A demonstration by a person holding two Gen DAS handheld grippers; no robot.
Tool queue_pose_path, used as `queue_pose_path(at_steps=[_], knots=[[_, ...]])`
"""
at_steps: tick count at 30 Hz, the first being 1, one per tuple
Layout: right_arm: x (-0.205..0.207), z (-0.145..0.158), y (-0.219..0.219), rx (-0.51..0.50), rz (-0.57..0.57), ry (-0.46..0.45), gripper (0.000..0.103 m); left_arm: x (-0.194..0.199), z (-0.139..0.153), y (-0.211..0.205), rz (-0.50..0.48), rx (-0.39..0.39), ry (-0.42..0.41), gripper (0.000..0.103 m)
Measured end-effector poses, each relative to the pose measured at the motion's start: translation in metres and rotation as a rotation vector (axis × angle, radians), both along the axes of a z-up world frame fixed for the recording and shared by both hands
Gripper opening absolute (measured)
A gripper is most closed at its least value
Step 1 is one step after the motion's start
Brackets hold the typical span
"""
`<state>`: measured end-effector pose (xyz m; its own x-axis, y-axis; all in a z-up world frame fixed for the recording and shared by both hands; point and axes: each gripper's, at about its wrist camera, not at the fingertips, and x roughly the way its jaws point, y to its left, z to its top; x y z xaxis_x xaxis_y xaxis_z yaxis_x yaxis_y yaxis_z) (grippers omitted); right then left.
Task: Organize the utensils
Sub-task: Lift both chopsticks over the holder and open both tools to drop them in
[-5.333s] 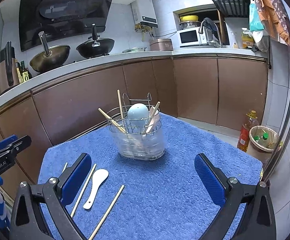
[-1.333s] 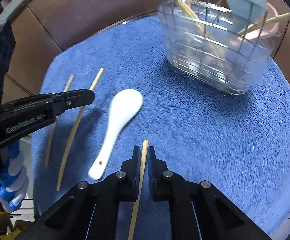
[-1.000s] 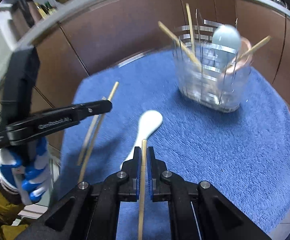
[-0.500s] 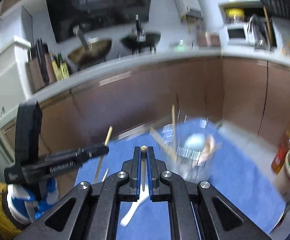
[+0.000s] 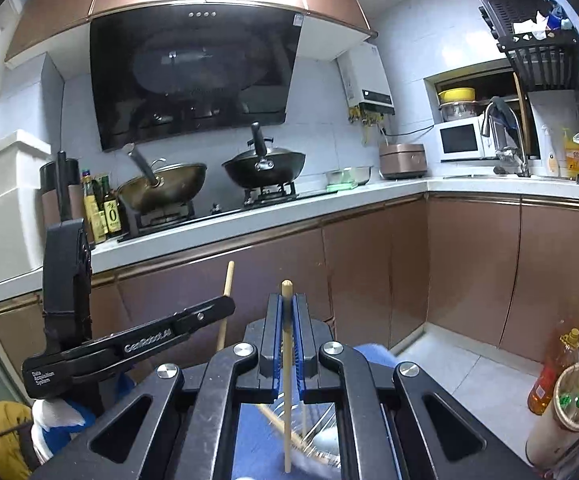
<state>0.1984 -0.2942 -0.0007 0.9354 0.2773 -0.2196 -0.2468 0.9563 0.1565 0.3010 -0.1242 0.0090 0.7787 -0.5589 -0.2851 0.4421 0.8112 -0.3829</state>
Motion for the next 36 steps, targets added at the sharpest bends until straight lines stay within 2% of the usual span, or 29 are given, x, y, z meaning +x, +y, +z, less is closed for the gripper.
queue_pose_path(at_steps=[5, 15, 19, 22, 25, 27, 29, 32, 36], knots=[[0.018, -0.003, -0.008, -0.001, -0.027, -0.031, 0.006, 0.027, -0.004, -0.021, 0.05, -0.003, -0.024, 0.005], [0.052, -0.03, -0.02, -0.006, -0.086, -0.038, 0.006, 0.067, -0.045, -0.048, 0.17, 0.024, -0.038, 0.005], [0.058, -0.051, -0.02, -0.022, -0.099, -0.015, 0.006, 0.07, -0.063, -0.056, 0.217, 0.019, -0.06, 0.005], [0.062, -0.07, -0.019, -0.024, -0.093, 0.026, 0.006, 0.066, -0.081, -0.062, 0.244, 0.044, -0.098, 0.005], [0.058, -0.086, -0.019, -0.019, -0.079, 0.059, 0.006, 0.054, -0.095, -0.057, 0.249, 0.043, -0.132, 0.009], [0.053, -0.089, -0.021, -0.006, -0.08, 0.063, 0.012, 0.045, -0.096, -0.054, 0.23, 0.049, -0.144, 0.025], [0.047, -0.087, -0.024, 0.002, -0.087, 0.057, 0.023, 0.034, -0.093, -0.051, 0.214, 0.055, -0.157, 0.029], [0.034, -0.081, -0.028, 0.013, -0.099, 0.044, 0.032, 0.018, -0.085, -0.045, 0.205, 0.081, -0.176, 0.031], [0.014, -0.074, -0.029, 0.013, -0.112, 0.039, 0.039, -0.004, -0.075, -0.034, 0.185, 0.112, -0.16, 0.042]])
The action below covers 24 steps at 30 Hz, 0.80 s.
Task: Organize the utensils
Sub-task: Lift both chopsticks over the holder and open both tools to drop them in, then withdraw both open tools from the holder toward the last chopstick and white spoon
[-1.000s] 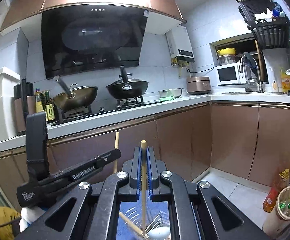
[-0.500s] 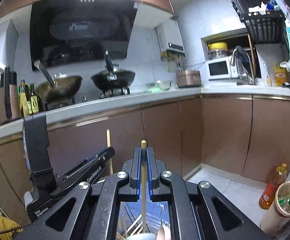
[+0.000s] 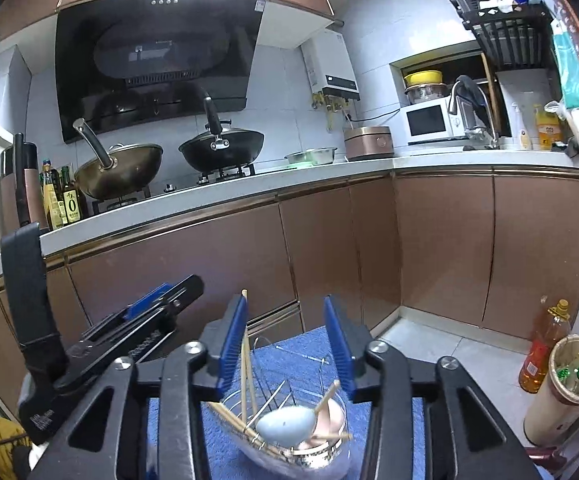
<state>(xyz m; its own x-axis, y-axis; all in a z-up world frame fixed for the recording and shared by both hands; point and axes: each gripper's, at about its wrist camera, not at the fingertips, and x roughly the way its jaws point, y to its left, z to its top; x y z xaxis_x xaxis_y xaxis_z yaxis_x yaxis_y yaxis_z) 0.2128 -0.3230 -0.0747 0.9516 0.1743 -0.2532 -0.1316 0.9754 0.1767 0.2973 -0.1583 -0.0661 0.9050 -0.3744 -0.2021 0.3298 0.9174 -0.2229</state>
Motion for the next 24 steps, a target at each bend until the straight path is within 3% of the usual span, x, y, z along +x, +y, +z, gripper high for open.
queue_pose_path(at_steps=[8, 24], knots=[[-0.05, 0.008, 0.008, -0.004, 0.009, 0.008, 0.04, -0.052, 0.005, 0.027, -0.002, 0.094, 0.03, 0.052], [-0.116, -0.001, 0.027, 0.051, 0.011, 0.054, 0.046, -0.138, 0.002, 0.099, 0.085, 0.177, 0.094, 0.053]])
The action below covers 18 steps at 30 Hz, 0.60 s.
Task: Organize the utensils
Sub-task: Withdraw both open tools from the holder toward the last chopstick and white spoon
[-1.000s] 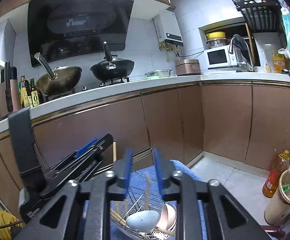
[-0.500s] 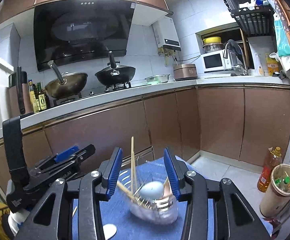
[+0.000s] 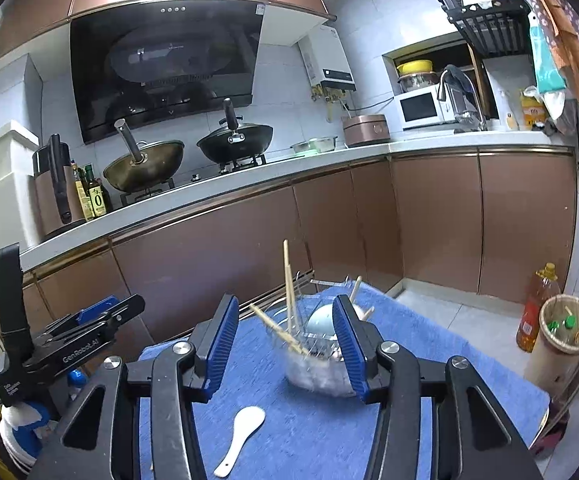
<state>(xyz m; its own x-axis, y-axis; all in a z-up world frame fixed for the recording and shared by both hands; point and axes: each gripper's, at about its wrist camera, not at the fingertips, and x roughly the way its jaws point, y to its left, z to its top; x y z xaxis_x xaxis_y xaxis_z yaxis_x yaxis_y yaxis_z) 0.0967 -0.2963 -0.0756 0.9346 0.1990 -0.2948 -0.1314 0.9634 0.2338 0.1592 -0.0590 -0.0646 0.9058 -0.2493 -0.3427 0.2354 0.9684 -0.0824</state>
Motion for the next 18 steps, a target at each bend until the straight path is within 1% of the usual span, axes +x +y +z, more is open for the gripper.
queue_pose_path(at_steps=[3, 7, 18], knots=[[-0.005, -0.004, 0.006, 0.011, 0.011, 0.017, 0.047, -0.012, -0.004, 0.008, 0.011, 0.02, 0.016, 0.053], [-0.013, -0.009, 0.015, 0.018, 0.028, 0.029, 0.049, -0.023, -0.006, 0.016, 0.023, 0.016, 0.035, 0.053], [-0.039, -0.013, 0.018, 0.041, 0.029, 0.029, 0.051, -0.054, 0.002, 0.025, 0.03, 0.018, 0.022, 0.053]])
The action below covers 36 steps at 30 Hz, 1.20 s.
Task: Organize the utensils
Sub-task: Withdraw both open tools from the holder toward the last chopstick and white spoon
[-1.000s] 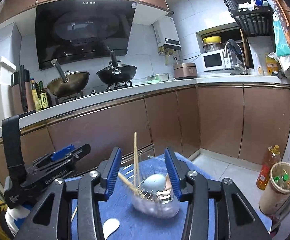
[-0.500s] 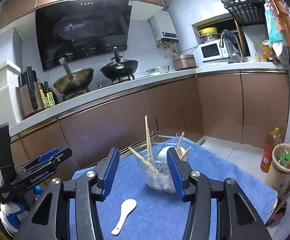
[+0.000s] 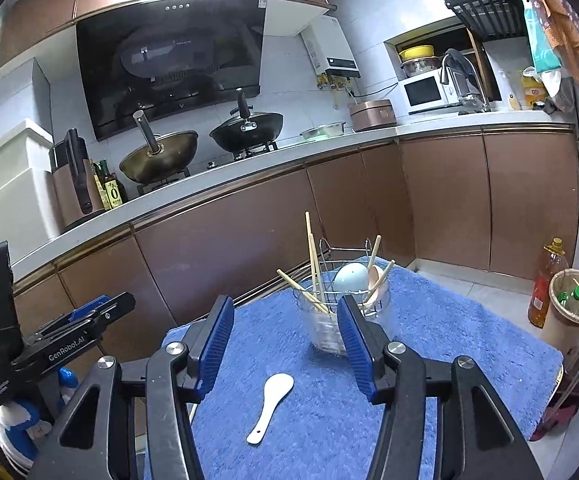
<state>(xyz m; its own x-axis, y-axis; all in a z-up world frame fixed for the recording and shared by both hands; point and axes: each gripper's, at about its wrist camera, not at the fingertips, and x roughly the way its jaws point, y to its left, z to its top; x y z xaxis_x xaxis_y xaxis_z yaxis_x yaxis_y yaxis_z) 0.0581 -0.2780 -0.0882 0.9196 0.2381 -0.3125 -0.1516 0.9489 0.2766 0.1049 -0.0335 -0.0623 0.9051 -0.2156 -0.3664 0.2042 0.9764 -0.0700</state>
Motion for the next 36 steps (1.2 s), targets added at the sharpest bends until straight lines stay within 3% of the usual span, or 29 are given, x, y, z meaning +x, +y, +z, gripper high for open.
queue_pose_path(at_steps=[18, 36], knots=[[-0.03, 0.003, -0.008, -0.002, -0.028, -0.025, 0.054, -0.035, 0.005, 0.012, 0.027, 0.045, -0.033, 0.055], [-0.012, -0.012, 0.003, -0.045, -0.039, 0.053, 0.056, -0.017, -0.018, 0.008, 0.031, 0.115, 0.013, 0.055]])
